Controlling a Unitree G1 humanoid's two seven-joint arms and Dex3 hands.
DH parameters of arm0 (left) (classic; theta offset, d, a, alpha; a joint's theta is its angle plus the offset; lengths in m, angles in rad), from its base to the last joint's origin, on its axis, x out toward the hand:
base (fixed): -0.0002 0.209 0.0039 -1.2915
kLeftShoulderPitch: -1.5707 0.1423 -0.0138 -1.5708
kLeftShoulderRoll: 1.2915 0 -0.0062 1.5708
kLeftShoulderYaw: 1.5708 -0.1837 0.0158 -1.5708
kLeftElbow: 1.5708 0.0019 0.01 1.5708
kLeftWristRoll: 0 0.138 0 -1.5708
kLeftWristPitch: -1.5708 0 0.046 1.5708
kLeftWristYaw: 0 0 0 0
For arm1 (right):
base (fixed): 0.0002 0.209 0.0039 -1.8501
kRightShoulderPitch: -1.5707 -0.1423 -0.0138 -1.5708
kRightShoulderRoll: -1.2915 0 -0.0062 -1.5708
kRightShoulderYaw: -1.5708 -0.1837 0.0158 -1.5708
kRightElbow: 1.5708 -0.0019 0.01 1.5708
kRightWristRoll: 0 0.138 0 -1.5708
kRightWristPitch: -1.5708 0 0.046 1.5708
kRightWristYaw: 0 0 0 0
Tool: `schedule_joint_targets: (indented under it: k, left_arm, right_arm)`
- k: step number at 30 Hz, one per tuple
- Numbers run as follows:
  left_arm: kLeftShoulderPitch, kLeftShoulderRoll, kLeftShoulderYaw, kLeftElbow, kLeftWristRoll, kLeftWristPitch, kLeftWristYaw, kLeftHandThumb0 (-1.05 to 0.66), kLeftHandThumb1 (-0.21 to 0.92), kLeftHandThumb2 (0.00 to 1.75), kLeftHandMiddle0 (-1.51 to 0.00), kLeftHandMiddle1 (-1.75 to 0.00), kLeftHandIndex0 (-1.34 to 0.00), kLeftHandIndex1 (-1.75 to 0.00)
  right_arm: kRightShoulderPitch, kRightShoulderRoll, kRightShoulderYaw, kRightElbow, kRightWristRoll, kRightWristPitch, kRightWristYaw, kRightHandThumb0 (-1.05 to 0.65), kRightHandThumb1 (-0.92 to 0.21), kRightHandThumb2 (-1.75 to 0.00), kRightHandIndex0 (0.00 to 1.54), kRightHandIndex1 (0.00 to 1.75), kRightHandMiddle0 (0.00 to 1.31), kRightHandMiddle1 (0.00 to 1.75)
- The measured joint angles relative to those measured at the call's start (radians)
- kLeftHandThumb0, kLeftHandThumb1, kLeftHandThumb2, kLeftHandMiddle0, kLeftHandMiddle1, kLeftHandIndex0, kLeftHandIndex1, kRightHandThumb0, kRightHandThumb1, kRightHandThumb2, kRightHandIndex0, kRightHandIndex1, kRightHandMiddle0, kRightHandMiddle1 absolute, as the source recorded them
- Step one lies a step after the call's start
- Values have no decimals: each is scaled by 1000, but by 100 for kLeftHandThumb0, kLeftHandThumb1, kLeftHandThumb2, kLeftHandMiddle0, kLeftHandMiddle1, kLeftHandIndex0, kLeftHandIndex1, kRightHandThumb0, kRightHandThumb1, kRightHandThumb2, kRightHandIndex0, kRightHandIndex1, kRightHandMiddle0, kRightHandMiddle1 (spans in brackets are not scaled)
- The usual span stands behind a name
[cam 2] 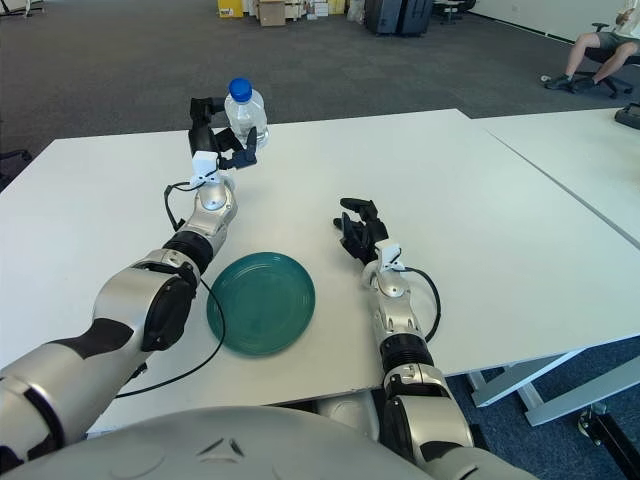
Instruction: Put the bottle into the plate.
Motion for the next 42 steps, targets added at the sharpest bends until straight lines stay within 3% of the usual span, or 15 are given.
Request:
schedule_joint_targets:
  k: [24,42]
  left_arm:
    - [53,18,-40,-121,8,-9,-64,-51,23,141,-121,-175,-68,-175]
    - [139,15,-46,-314,-24,5,-184,-48,28,135,-122,-175,-63,-175]
  right_arm:
    - [-4,8,-6,1,3,7,1,-70,-92,-62,30,80,1,124]
    - [-7,10,-1,5,-6,6,-13,-70,-92,-67,32,77,0,110]
